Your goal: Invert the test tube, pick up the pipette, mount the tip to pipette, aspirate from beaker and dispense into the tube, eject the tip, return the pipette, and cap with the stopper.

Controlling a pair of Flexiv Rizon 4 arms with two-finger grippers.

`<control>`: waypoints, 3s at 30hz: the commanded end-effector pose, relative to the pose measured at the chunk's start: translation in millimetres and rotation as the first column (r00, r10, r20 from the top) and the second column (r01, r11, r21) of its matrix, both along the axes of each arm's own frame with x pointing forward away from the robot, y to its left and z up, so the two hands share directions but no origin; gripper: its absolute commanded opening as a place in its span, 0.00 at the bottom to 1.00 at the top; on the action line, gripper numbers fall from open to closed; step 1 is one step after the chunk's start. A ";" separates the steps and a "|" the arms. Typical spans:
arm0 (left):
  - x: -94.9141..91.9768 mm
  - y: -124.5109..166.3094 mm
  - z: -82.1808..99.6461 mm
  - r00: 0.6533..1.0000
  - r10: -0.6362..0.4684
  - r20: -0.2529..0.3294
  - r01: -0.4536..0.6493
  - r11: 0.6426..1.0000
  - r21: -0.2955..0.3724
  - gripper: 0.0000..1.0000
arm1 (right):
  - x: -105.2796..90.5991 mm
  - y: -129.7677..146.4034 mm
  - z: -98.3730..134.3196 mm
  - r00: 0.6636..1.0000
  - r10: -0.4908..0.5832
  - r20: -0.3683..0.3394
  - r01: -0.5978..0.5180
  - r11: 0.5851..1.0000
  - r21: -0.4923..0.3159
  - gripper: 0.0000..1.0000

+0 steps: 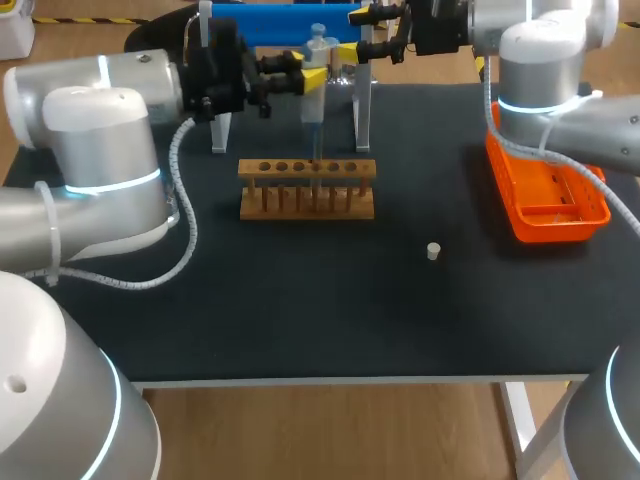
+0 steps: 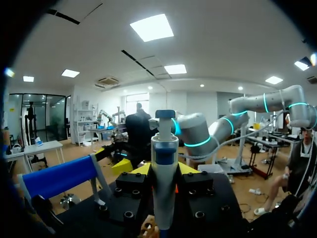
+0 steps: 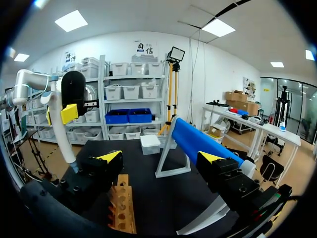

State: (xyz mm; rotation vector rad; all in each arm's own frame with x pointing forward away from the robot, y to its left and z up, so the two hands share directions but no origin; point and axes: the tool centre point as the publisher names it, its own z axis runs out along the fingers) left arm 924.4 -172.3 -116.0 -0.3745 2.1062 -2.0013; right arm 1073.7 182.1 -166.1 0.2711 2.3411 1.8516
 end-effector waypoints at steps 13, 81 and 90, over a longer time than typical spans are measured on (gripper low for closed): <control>60.9 106.7 -7.3 0.941 0.338 -0.011 -0.338 0.941 -0.002 0.00 | -1.1 -0.4 0.6 1.000 -0.002 0.000 0.002 1.000 -0.002 1.00; 206.7 123.0 -37.7 0.507 0.861 -0.041 -0.839 0.504 0.206 0.00 | -1.1 -0.4 0.6 1.000 -0.002 0.000 0.002 1.000 -0.002 1.00; 214.2 121.6 -49.5 0.467 0.881 -0.070 -0.848 0.469 0.247 0.00 | -1.1 -0.4 0.6 1.000 -0.002 0.000 0.002 1.000 -0.002 1.00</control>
